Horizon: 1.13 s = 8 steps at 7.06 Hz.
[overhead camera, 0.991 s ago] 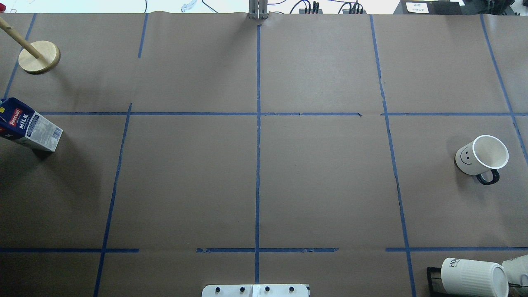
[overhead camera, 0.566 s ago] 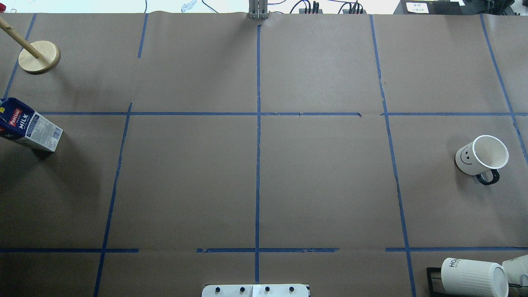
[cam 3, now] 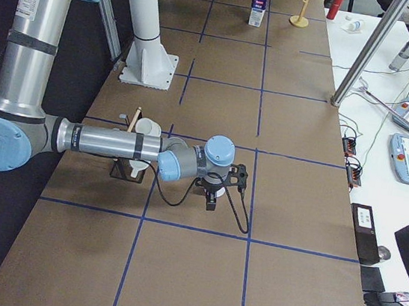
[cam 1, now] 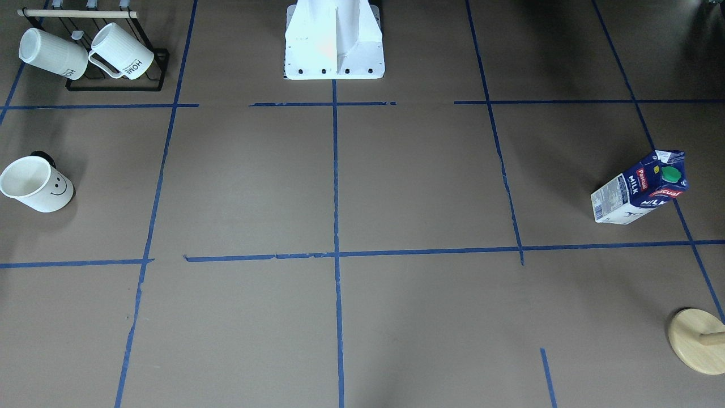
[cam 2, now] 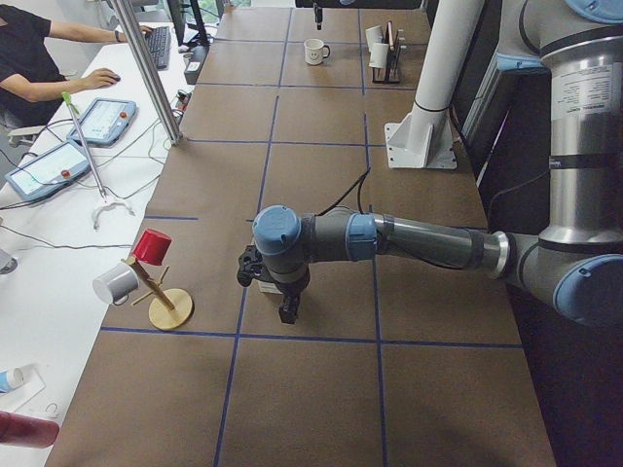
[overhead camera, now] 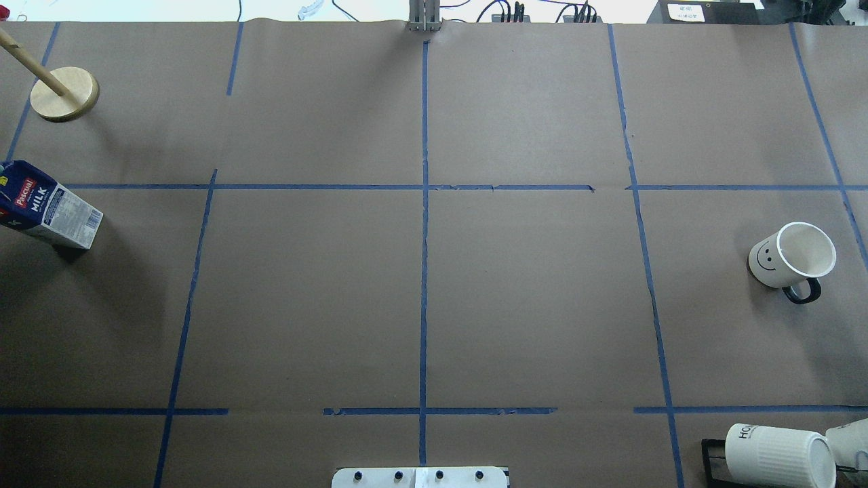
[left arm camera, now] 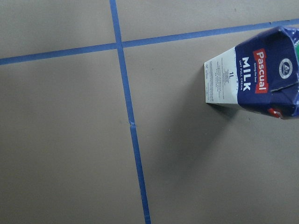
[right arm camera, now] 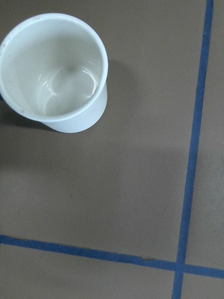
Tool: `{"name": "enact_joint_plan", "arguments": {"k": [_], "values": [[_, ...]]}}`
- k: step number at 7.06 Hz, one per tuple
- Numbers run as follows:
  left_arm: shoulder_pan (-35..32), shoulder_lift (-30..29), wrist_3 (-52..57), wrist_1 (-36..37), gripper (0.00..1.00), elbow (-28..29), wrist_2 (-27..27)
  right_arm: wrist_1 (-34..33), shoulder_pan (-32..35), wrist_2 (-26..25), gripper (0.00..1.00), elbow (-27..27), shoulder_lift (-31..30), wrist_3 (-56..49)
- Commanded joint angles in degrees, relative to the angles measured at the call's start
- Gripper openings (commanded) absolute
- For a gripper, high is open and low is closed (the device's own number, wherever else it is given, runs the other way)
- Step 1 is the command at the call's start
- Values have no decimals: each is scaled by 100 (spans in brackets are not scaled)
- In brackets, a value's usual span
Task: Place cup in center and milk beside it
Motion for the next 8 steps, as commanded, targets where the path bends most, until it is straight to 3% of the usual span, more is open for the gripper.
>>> {"name": "enact_joint_plan", "arguments": {"k": [1, 3, 5, 6, 7, 8], "values": [[0, 1, 3, -2, 100, -1, -1, 209, -200, -10, 96, -379, 283, 130], [-9, 1, 12, -2, 100, -9, -1, 218, -253, -10, 95, -565, 425, 130], [-9, 1, 12, -2, 100, -9, -1, 227, -498, -10, 84, -820, 539, 130], [-9, 1, 12, -2, 100, -1, -1, 235, -569, -1, 56, -812, 539, 130], [-9, 1, 12, -2, 100, -9, -1, 288, -700, -18, 16, -803, 539, 130], [-9, 10, 20, -2, 100, -9, -9, 436, -719, -97, 2, -759, 557, 156]]}}
